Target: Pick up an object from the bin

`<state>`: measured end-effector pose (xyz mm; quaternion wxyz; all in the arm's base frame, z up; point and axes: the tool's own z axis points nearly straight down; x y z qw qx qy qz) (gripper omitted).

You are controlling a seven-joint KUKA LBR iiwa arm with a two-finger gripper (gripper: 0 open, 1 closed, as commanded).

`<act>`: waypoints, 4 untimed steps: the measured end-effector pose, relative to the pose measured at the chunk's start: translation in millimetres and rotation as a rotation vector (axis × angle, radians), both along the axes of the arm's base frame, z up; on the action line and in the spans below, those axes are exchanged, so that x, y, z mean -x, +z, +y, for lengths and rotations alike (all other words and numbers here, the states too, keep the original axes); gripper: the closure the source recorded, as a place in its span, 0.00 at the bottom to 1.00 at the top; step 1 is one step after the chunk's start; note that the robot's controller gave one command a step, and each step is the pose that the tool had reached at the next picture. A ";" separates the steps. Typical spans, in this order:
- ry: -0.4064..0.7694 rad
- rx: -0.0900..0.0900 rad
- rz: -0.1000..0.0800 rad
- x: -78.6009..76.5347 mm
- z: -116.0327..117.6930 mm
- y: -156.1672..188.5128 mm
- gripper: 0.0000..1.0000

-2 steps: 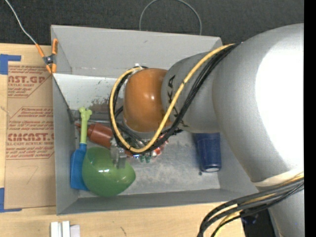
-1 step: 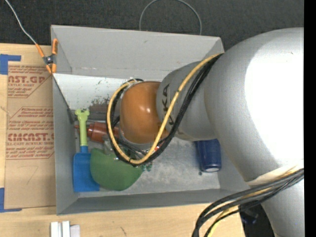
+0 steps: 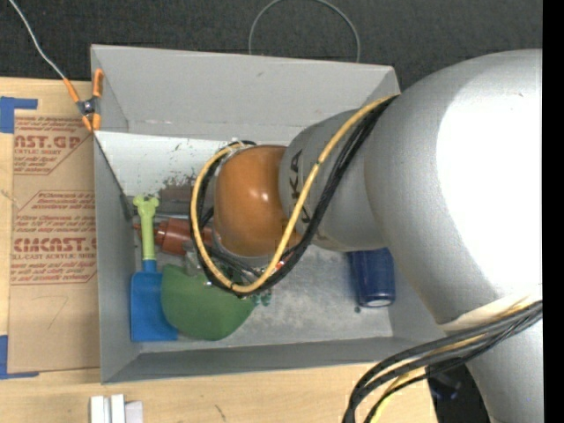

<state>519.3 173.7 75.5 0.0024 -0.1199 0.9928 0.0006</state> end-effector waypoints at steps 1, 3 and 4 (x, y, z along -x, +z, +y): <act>-0.042 -0.005 -0.008 4.5 5.1 73.0 0.00; 0.270 -0.004 -0.015 -4.3 0.8 -3.6 1.00; 0.270 -0.004 -0.013 -3.6 0.4 -4.9 1.00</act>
Offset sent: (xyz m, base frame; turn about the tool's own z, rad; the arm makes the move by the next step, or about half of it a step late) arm 0.0067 -0.0002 -0.0032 0.0344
